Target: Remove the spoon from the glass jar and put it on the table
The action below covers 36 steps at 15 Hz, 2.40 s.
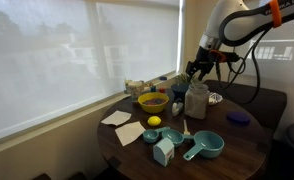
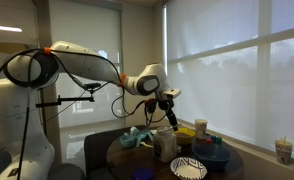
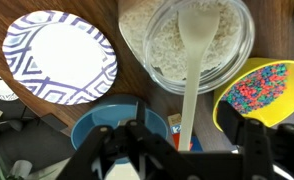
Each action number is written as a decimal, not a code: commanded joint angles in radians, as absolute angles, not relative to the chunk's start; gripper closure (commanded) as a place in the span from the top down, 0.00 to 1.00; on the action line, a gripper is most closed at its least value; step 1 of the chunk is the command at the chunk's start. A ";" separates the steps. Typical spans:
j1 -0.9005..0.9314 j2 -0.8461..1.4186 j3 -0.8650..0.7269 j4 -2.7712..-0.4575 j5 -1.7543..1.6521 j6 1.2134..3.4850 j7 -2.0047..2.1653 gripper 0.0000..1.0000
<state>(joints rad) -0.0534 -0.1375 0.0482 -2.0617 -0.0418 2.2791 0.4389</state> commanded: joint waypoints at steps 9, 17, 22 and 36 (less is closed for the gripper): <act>-0.035 -0.122 0.051 -2.045 -0.043 2.289 0.461 0.01; -0.035 -0.140 0.053 -2.044 -0.053 2.303 0.467 0.03; -0.039 -0.170 0.059 -2.045 -0.083 2.352 0.481 0.03; -0.033 -0.257 0.093 -2.186 -0.185 2.572 0.404 0.03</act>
